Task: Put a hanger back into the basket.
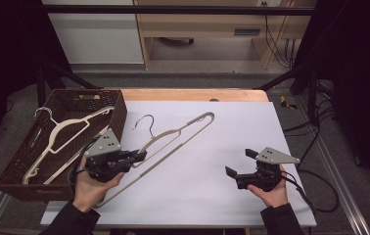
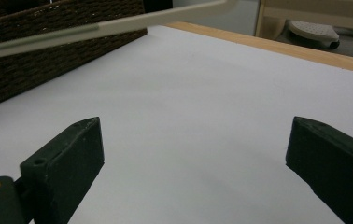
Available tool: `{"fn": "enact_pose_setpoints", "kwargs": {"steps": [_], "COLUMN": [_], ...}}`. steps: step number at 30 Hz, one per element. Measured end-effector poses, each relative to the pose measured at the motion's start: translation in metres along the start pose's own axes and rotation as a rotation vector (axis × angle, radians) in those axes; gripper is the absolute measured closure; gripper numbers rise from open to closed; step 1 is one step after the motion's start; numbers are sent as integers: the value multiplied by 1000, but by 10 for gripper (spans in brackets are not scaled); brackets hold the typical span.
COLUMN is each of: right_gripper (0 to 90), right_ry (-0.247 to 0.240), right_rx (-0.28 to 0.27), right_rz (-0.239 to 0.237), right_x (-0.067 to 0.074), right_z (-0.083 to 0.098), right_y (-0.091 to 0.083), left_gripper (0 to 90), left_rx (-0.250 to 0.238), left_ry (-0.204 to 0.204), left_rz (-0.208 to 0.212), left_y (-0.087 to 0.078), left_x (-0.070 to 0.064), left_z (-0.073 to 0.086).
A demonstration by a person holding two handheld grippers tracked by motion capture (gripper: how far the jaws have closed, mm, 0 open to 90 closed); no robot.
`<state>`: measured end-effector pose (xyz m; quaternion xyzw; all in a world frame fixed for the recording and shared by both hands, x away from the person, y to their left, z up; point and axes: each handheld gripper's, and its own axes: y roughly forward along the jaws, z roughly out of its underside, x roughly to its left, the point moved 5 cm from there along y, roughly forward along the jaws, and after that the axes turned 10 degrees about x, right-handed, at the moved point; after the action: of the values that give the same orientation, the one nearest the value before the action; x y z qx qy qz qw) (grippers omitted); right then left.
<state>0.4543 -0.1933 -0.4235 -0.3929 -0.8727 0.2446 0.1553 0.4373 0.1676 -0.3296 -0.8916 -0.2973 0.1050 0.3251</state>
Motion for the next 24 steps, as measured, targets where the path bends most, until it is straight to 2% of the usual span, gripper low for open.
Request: {"fn": "enact_pose_setpoints", "kwargs": {"steps": [3, 4, 5, 11, 20, 24], "right_gripper": [32, 30, 27, 20, 19, 18], "right_ry": [14, 22, 34, 55, 53, 54], "right_rx": [-10, -17, -19, -18, -12, -13], "right_rz": [12, 17, 17, 36, 50, 52], "right_x": [-4, -6, -8, -14, -16, -18], "right_z": [1, 2, 2, 5, 5, 5], "right_y": [-3, -4, -6, -11, -11, -13], "left_gripper": [866, 866, 866, 866, 865, 865], "left_rx": [-10, -10, -11, -15, -35, -41], "left_ry": [8, 8, 3, -12, -42, -53], "left_rz": [-6, -6, -15, -68, -128, -135], "left_y": [-14, -14, -22, -46, -73, -79], "left_x": [13, 13, 22, 54, 106, 121], "left_z": [-5, -5, -6, -7, 5, 11]}}
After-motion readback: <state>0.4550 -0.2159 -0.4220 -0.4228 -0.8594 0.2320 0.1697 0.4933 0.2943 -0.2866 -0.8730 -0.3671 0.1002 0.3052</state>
